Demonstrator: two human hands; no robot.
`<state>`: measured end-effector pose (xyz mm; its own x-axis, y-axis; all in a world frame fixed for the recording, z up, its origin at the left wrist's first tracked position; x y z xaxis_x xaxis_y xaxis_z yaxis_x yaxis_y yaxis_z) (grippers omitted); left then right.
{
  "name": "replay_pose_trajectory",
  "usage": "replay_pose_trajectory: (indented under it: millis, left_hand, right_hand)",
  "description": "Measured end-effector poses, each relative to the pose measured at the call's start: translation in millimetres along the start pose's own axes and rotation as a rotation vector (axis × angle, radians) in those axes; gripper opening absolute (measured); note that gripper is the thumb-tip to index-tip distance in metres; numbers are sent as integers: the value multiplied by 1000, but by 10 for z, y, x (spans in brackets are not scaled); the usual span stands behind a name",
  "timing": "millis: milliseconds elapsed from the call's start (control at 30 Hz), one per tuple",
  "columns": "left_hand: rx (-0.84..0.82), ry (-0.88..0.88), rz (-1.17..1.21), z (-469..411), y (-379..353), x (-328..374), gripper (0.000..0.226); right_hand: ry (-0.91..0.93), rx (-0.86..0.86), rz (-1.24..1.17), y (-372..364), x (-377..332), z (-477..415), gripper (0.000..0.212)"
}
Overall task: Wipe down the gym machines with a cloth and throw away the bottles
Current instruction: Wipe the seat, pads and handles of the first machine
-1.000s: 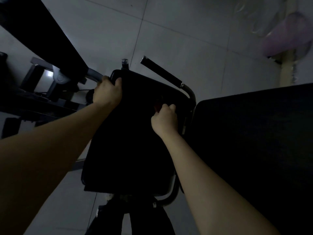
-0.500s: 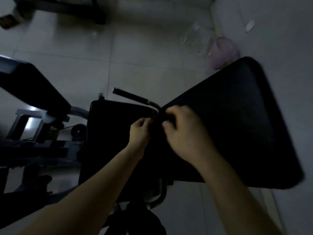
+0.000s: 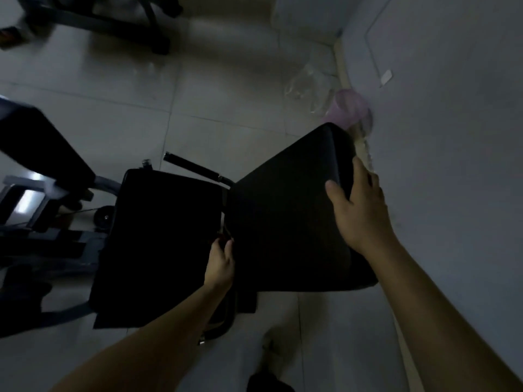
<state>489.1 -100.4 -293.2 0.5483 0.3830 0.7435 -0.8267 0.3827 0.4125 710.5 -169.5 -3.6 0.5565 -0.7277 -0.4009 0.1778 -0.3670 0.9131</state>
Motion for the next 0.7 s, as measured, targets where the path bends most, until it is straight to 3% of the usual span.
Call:
replay_pose_trajectory:
  millis: [133, 333, 500, 633, 700]
  left_hand:
    - [104, 40, 172, 198, 26, 104, 40]
    - [150, -33, 357, 1029, 49, 718, 16]
    - [92, -264, 374, 2014, 124, 1646, 22]
    - [106, -608, 242, 2483, 140, 2103, 43]
    - [71, -488, 267, 2147, 104, 1916, 41]
  right_hand:
    - [54, 83, -68, -6, -15, -46, 71]
    - [103, -50, -79, -61, -50, -20, 79]
    - [137, -117, -128, -8, -76, 9, 77]
    - [75, -107, -264, 78, -29, -443, 52]
    - [44, -109, -252, -3, -126, -698, 56]
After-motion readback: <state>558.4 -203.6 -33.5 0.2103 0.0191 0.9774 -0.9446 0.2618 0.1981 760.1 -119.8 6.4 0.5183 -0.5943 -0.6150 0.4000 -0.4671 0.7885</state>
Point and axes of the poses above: each hand's wrist, its own z-axis away from the middle knuckle, its own y-axis out of the back of the hand, x = y × z, the point moved 10 cm from there along -z, towards the middle knuckle, and after that the axes turned 12 degrees about x, right-handed, at the moved point
